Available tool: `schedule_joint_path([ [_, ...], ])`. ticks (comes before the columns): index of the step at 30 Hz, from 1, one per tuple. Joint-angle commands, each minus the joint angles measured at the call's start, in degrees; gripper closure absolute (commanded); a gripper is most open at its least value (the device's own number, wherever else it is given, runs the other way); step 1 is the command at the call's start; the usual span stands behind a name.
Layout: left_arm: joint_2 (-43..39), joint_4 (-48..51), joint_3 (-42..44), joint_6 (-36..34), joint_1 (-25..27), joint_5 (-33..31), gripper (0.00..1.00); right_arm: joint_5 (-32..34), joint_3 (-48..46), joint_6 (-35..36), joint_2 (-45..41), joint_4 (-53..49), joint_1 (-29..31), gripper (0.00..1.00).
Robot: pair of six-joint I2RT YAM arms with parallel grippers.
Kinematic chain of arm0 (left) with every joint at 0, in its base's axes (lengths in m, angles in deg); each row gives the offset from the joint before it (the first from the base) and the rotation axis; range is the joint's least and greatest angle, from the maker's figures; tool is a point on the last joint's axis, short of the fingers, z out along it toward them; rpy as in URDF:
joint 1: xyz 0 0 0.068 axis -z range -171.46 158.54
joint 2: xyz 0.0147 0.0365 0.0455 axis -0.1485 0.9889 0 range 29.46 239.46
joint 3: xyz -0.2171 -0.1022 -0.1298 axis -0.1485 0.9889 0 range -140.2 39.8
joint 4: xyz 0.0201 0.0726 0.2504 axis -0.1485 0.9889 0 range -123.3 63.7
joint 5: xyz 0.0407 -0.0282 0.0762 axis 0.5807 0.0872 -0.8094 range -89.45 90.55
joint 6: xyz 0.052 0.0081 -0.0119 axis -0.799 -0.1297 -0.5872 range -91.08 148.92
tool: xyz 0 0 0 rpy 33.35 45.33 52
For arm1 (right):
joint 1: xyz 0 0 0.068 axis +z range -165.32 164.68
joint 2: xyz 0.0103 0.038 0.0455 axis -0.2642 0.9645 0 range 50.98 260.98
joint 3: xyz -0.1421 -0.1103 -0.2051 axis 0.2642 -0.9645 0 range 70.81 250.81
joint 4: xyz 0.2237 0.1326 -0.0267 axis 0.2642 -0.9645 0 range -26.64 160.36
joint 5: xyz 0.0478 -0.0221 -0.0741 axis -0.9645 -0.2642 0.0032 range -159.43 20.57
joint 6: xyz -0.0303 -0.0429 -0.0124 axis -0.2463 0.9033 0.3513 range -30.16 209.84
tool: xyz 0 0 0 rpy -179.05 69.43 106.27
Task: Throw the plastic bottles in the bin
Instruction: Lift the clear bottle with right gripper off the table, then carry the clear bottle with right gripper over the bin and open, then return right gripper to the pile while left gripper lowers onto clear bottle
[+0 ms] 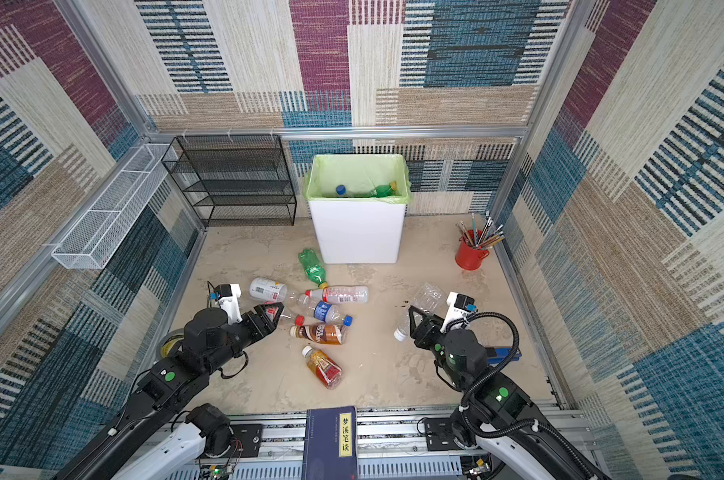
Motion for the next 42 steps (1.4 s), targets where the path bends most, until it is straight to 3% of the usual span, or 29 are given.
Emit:
schedule_joint_path([
  [1,-0.2,-1.7,-1.2,-1.6,0.0,-0.3,0.26,2.1,3.6,5.3,4.3,9.4,-0.1,0.46],
  [8,-1.4,-0.3,-2.7,-2.1,0.0,-1.6,0.26,-1.1,17.7,13.6,20.0,19.6,-1.7,0.44],
  [12,-2.5,-0.6,-2.9,-2.1,0.0,-2.9,0.25,-6.5,36.8,17.7,35.1,23.3,-6.4,0.42],
  [15,-2.6,-1.0,-3.2,-1.7,-0.1,-3.8,0.25,-11.6,65.2,19.7,53.5,19.7,-11.4,0.30],
  [17,-2.1,-1.1,-3.8,-1.7,0.0,-4.1,0.26,-11.7,95.8,20.4,68.8,7.2,-13.0,0.16],
  [19,-1.5,-0.7,-4.7,-2.2,-0.1,-4.4,0.25,-9.4,133.9,19.2,85.6,-9.4,-13.5,0.08],
  [20,-1.4,-0.7,-4.9,-2.3,-0.1,-4.5,0.25,-9.2,141.9,17.4,88.1,-11.6,-14.2,0.05],
  [23,-1.8,-1.6,-4.3,-1.8,-0.1,-5.0,0.25,-8.5,103.2,12.8,66.9,8.7,-15.3,0.01],
  [24,-1.8,-1.8,-4.0,-1.8,-0.2,-5.2,0.24,-7.9,98.2,13.1,63.8,12.2,-15.3,0.01],
  [28,-1.6,-3.2,-3.1,-1.3,-0.1,-4.6,0.24,-6.3,106.8,18.9,63.9,2.0,-15.3,0.01],
  [30,-1.0,-3.9,-3.0,-1.4,-0.1,-4.1,0.24,-5.8,104.8,20.4,61.6,0.4,-15.3,0.00],
  [35,0.2,-6.2,-2.1,-1.7,-0.3,-3.1,0.24,-3.8,87.0,18.1,51.1,-2.9,-15.3,0.01],
  [42,-0.7,-4.6,-0.7,-1.0,-1.1,-3.2,0.23,-6.1,58.1,6.4,39.5,-10.4,-15.3,0.01],
])
